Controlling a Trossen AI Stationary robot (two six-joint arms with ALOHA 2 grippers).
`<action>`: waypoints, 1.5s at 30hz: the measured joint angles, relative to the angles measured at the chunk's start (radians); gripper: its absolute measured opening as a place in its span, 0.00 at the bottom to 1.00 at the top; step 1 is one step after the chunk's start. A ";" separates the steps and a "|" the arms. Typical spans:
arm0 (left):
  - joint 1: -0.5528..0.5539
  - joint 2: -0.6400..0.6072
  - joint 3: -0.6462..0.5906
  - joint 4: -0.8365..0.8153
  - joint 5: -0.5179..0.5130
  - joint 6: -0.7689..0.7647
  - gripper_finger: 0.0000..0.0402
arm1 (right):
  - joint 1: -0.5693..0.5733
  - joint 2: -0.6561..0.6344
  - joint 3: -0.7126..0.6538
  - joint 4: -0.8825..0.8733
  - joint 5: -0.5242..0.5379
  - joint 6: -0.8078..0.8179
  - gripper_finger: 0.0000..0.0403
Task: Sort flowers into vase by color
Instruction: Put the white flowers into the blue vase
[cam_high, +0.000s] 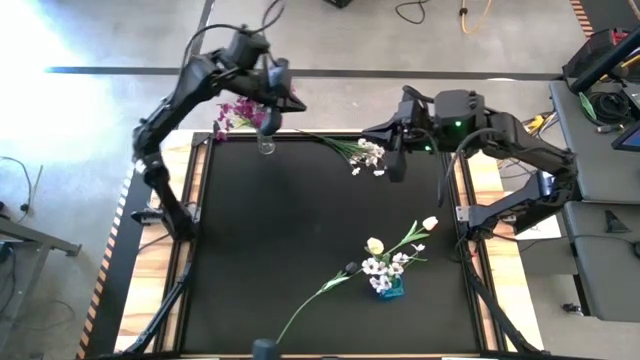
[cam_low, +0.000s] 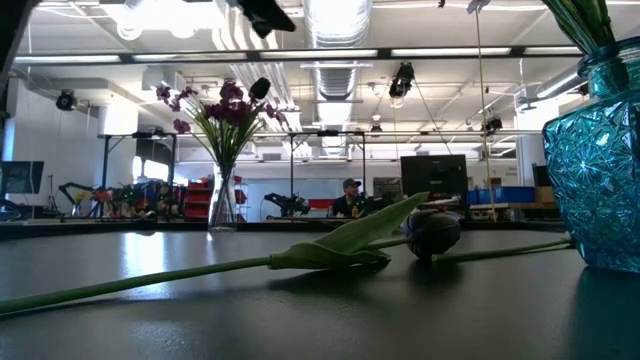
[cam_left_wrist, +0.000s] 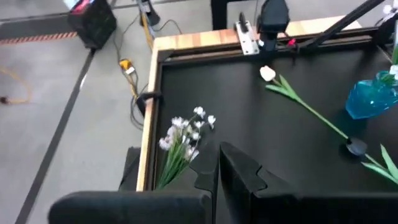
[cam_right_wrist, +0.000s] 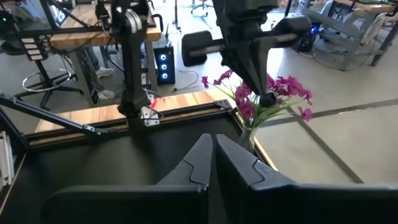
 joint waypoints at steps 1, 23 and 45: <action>-0.009 0.025 0.032 -0.001 0.001 0.001 0.00 | 0.000 -0.006 0.000 -0.005 0.000 0.000 0.03; -0.078 0.374 0.158 -0.069 -0.100 0.086 0.00 | 0.000 -0.068 0.000 -0.128 -0.002 0.029 0.03; -0.041 0.641 0.157 -0.031 -0.218 0.220 0.00 | 0.000 -0.094 0.000 -0.136 -0.011 0.034 0.03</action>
